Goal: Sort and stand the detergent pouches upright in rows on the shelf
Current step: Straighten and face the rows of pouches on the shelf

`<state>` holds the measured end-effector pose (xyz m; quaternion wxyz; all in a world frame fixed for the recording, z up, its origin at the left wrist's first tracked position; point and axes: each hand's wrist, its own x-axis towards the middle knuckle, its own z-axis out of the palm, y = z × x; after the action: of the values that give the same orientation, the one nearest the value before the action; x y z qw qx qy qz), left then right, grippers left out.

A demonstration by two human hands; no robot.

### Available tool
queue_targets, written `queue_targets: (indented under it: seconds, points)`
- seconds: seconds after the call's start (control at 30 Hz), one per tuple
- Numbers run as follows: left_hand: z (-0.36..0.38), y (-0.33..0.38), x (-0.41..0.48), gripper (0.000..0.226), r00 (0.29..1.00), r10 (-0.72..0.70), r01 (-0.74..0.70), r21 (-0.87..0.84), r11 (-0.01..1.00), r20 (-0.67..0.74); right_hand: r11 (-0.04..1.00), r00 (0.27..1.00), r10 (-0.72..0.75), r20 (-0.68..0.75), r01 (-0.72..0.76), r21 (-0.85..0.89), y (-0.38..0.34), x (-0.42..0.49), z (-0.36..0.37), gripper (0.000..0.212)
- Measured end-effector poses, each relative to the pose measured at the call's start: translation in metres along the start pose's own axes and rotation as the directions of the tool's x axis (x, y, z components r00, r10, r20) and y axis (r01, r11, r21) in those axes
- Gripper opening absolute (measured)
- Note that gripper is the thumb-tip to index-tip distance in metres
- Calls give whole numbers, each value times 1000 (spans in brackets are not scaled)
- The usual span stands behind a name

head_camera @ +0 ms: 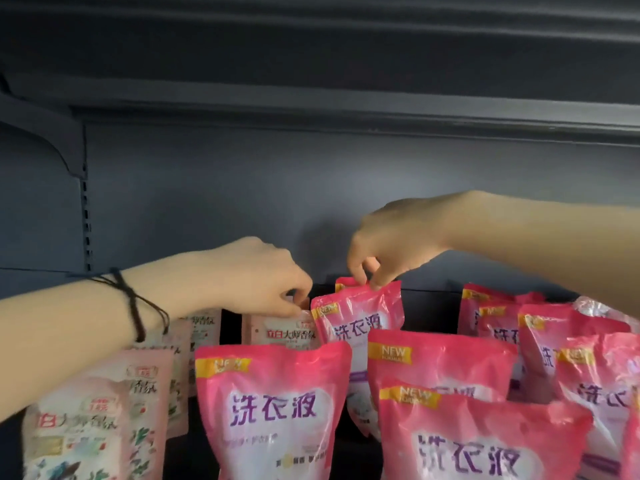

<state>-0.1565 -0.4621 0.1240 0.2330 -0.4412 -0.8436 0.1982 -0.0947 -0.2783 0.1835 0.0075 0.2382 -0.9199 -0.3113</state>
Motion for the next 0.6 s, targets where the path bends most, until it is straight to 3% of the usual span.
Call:
queue_targets:
  seconds: [0.13,0.23,0.33,0.43,0.6]
  points:
    - [5,-10,46,32,996,84,-84,159,984,5,981,998,-58,10,59,-184,33,18,23,27]
    - [11,-18,72,41,993,73,-87,172,981,88,958,995,-98,21,100,-270,58,31,47,29]
    - [26,-22,88,45,973,17,-21,15,1000,230,957,995,-98,0,94,-274,77,49,73,31]
    - [43,-14,97,38,944,15,59,-211,976,331,986,999,-50,3,50,-162,85,66,90,31]
    - [48,-2,99,24,972,-78,171,-431,886,224,995,999,27,-24,-25,99,85,70,95,14]
